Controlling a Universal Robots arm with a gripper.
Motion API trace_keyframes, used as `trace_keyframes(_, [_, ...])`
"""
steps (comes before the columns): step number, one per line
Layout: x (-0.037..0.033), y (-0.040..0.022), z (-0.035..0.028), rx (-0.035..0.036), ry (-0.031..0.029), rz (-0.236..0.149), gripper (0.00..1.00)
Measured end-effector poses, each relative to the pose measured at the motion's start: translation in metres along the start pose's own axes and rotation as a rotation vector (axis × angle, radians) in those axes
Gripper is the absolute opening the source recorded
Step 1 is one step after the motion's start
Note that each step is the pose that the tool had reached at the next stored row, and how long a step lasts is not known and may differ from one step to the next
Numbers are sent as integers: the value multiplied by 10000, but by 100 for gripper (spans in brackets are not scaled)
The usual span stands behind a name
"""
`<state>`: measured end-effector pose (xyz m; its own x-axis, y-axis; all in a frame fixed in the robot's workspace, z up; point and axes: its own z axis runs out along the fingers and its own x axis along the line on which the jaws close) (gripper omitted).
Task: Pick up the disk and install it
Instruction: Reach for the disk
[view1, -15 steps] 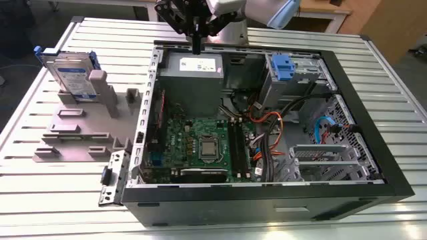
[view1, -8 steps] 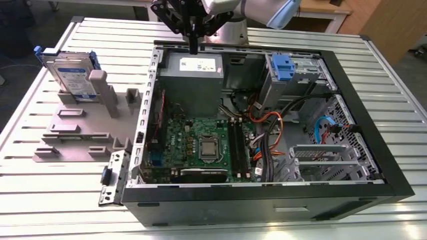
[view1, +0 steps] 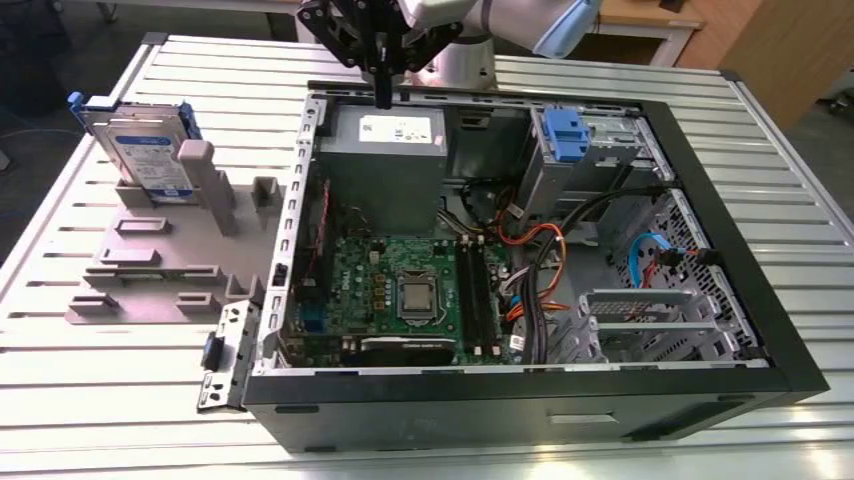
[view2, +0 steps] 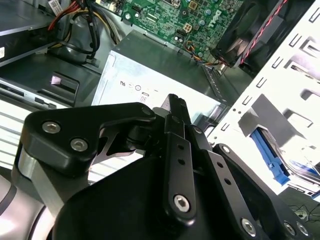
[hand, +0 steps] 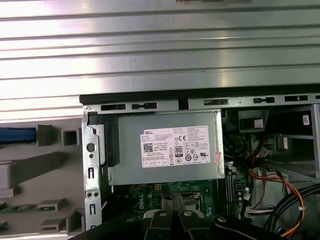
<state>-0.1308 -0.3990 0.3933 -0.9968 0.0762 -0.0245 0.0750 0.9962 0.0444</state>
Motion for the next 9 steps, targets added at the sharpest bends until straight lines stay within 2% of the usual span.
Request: trace_keyframes(9, [54,-4,-1,1,1,1,11])
